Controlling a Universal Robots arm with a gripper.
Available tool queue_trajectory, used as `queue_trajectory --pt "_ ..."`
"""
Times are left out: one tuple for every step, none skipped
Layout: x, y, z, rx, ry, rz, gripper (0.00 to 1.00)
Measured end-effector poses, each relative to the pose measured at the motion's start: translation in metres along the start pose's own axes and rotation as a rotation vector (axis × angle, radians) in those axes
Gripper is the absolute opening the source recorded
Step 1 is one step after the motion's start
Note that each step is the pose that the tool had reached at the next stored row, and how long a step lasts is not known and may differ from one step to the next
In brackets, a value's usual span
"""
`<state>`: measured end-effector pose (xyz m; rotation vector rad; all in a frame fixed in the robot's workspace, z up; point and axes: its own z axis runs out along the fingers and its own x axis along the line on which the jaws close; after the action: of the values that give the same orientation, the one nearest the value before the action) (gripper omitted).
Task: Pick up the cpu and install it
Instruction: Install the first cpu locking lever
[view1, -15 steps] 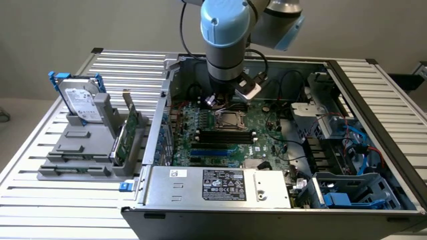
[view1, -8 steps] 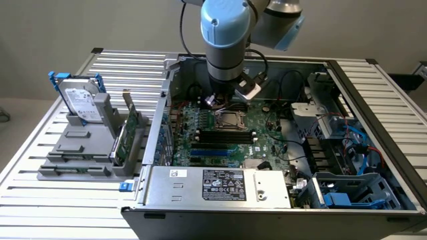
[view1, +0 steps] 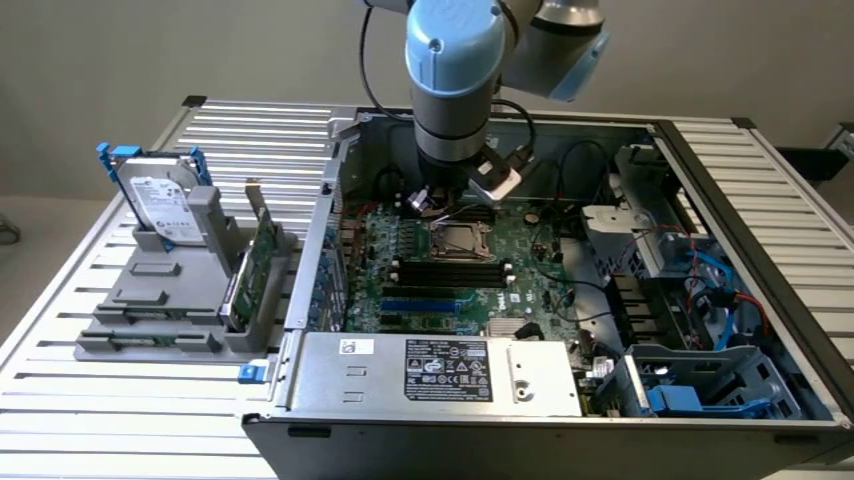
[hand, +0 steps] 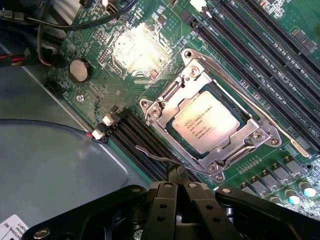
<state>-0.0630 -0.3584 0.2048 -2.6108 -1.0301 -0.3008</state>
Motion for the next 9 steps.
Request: queue_trajectory --pt "0.0 0.0 0.0 0.0004 -0.0002 0.0 0.11" --pt "0.0001 0.0001 0.0001 0.0007 -0.0002 0.0 0.11" --pt "0.0002 0.0004 0.0001 0.0013 0.0004 0.0 0.11" --pt "0.0005 0.0007 0.0002 0.002 0.0011 0.0 0.11" --pt "0.0006 0.0011 0.0003 0.0031 0.0023 0.0 0.11" --pt "0.0009 0.0016 0.0006 0.0043 0.0036 0.001 0.11" --pt "0.0011 0.0021 0.0008 0.0049 0.004 0.001 0.11" --pt "0.001 0.0024 0.0011 0.0049 0.0041 0.001 0.11" --pt "0.0009 0.0026 0.0012 0.0048 0.0041 0.001 0.11"
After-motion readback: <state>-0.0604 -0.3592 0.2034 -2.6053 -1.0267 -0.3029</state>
